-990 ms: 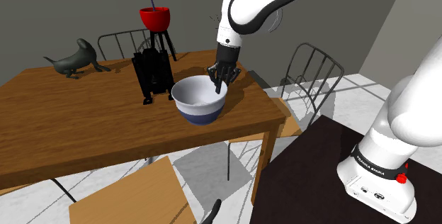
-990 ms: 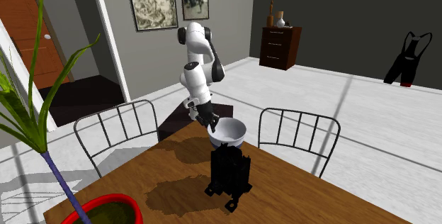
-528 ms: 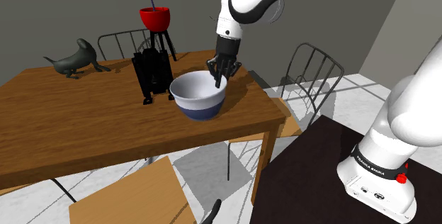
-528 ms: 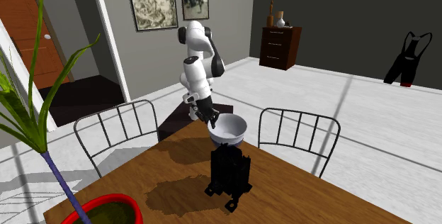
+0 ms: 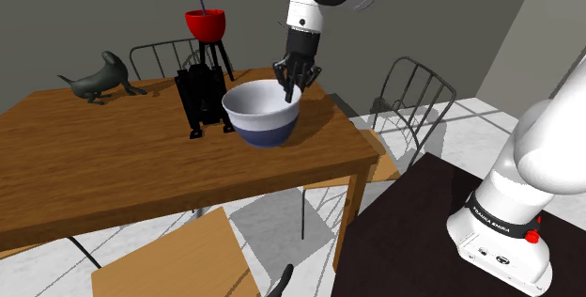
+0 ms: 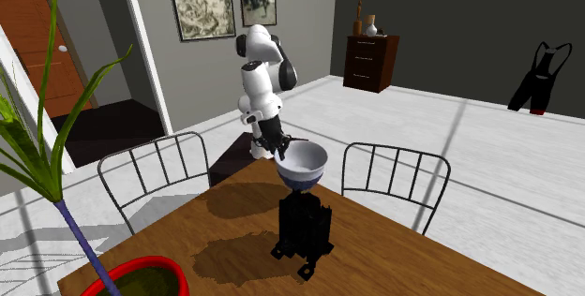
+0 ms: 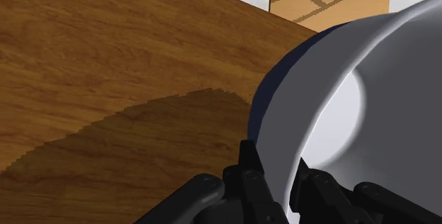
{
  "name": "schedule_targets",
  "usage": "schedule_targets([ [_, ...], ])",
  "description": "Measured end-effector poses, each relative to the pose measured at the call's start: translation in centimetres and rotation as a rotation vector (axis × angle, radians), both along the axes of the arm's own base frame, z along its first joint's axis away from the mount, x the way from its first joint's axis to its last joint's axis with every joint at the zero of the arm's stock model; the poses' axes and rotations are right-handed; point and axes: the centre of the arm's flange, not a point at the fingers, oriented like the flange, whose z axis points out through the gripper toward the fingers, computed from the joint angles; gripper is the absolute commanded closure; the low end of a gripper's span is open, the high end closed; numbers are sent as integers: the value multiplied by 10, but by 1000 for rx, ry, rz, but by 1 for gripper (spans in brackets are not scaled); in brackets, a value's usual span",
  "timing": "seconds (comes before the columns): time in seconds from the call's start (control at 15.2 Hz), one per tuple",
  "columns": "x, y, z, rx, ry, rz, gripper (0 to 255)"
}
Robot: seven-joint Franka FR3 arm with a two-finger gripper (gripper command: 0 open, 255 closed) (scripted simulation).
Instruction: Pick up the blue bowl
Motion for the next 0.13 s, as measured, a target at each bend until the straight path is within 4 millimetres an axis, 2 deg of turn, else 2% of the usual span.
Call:
schedule_targets([
  [0.13,0,0,8,0,0,0,255],
])
